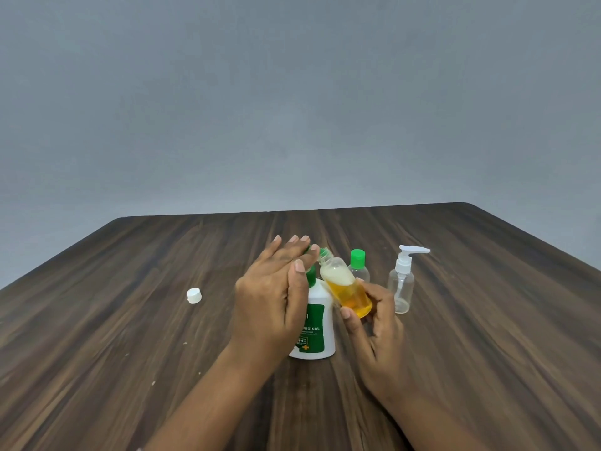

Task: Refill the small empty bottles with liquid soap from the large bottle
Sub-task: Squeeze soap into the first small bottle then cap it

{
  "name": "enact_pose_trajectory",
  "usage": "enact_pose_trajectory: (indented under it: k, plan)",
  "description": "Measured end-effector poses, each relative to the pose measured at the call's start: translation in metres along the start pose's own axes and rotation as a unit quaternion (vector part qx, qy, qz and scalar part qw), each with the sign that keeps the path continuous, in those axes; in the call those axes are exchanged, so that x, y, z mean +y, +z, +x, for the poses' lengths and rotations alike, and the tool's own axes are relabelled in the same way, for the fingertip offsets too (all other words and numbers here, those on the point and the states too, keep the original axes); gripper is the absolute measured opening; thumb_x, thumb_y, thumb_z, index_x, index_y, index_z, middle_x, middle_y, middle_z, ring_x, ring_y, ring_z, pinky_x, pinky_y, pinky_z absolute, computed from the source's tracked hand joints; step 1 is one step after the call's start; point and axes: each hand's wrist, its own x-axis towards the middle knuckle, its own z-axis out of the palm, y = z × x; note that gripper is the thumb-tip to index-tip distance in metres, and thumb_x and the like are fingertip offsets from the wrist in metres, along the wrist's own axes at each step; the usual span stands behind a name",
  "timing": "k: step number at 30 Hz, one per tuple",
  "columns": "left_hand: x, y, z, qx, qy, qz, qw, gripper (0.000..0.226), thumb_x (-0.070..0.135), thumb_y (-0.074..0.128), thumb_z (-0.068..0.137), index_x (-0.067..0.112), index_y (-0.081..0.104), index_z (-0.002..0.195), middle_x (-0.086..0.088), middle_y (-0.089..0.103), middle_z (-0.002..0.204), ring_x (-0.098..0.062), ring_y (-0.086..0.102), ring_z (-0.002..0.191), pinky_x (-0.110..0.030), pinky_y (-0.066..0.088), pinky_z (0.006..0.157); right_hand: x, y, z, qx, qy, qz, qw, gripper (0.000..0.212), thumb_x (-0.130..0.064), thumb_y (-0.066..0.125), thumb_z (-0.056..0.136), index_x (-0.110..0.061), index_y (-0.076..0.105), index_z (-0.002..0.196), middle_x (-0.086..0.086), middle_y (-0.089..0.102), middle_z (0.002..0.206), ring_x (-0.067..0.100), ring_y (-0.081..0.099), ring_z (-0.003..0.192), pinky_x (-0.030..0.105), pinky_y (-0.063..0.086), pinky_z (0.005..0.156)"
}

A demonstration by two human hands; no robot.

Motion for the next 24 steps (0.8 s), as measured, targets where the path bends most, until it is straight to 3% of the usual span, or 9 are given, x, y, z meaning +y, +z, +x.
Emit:
enact_pose_trajectory:
  k: [6,12,18,24]
  plan:
    - [0.001,-0.003,0.012,-0.015,0.006,0.021,1.000,0.044,0.018,0.032,0.097,0.003,0.073,0.102,-0.008,0.072,0.104,-0.013,0.063,0.106,-0.032,0.043,0.103,-0.001,0.002,0.002,0.012,-0.003,0.016,1.000,0.030,-0.032,0.053,0.090,-0.037,0.045,0.118,-0.014,0.060,0.092,0.003,0.059,0.072,0.007,0.042,0.061]
    - [-0.002,0.002,-0.003,0.002,0.002,0.012,1.000,0.043,0.016,0.032,0.098,0.002,0.071,0.107,-0.008,0.070,0.111,-0.014,0.061,0.114,-0.034,0.044,0.104,0.000,0.000,0.001,0.004,-0.001,0.002,1.000,0.026,-0.035,0.051,0.091,-0.037,0.045,0.117,-0.019,0.058,0.085,0.002,0.056,0.067,0.008,0.040,0.059]
    - [-0.004,0.004,-0.009,0.010,0.003,0.007,1.000,0.043,0.016,0.031,0.098,0.001,0.070,0.109,-0.010,0.068,0.114,-0.017,0.061,0.115,-0.041,0.045,0.103,-0.003,-0.003,0.000,-0.008,-0.002,-0.010,1.000,0.028,-0.037,0.050,0.092,-0.047,0.042,0.118,-0.016,0.059,0.091,0.006,0.059,0.075,0.009,0.043,0.061]
    - [0.003,0.002,-0.004,0.005,-0.008,0.012,1.000,0.044,0.017,0.031,0.097,0.002,0.071,0.109,-0.008,0.068,0.115,-0.015,0.060,0.117,-0.037,0.042,0.105,-0.003,-0.001,0.001,0.001,0.000,0.001,1.000,0.028,-0.036,0.051,0.091,-0.031,0.046,0.118,-0.019,0.060,0.097,0.004,0.061,0.078,0.009,0.044,0.063]
